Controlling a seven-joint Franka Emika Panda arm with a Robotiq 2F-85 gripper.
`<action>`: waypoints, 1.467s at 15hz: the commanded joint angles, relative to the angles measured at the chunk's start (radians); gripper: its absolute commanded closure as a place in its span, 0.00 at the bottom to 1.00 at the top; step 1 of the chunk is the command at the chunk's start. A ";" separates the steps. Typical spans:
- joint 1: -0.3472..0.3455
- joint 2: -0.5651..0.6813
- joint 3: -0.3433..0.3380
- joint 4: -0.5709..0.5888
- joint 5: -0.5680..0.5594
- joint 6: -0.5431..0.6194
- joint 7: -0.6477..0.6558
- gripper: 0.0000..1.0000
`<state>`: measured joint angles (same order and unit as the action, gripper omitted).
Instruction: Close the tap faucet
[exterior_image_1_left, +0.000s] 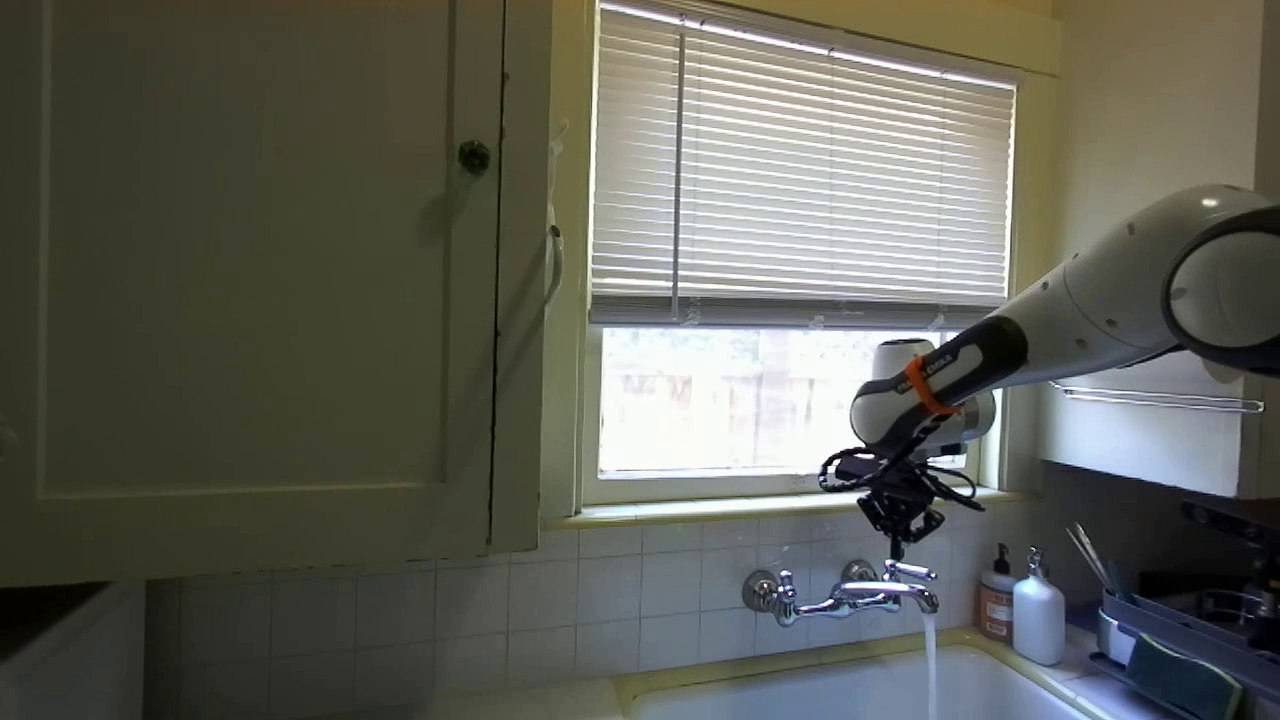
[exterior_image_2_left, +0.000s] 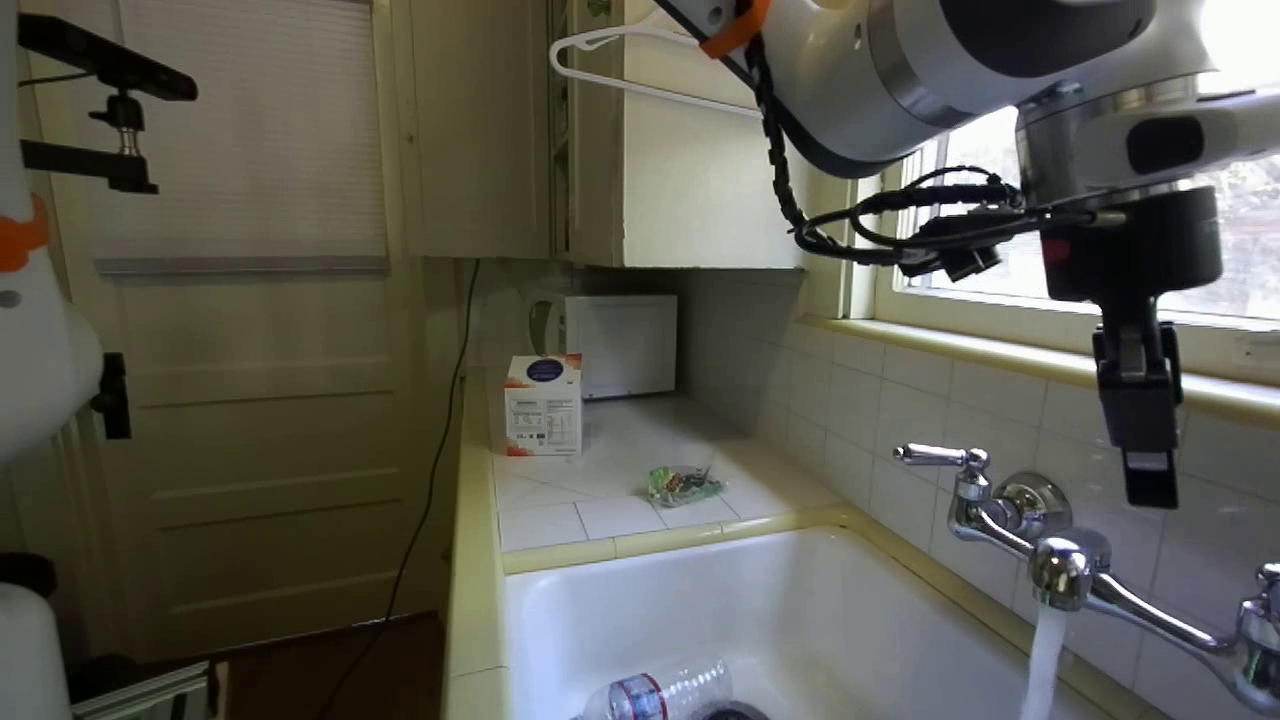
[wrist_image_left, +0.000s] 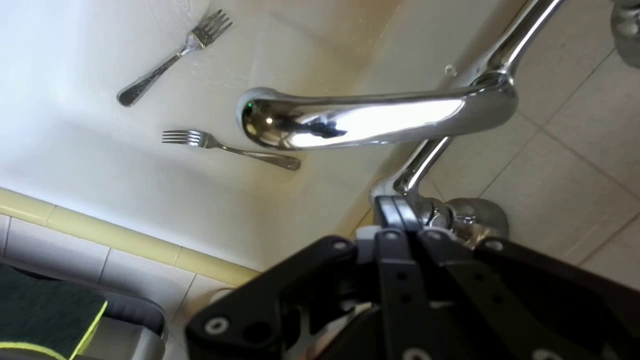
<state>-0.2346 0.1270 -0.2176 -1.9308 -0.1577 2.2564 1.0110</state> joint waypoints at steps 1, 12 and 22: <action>0.014 0.010 -0.019 0.007 0.004 -0.004 -0.005 0.99; 0.010 0.058 -0.033 0.047 0.023 -0.013 0.000 1.00; 0.011 0.181 -0.073 0.117 0.027 -0.030 0.040 1.00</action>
<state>-0.2293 0.2608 -0.2741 -1.8629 -0.1511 2.2492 1.0255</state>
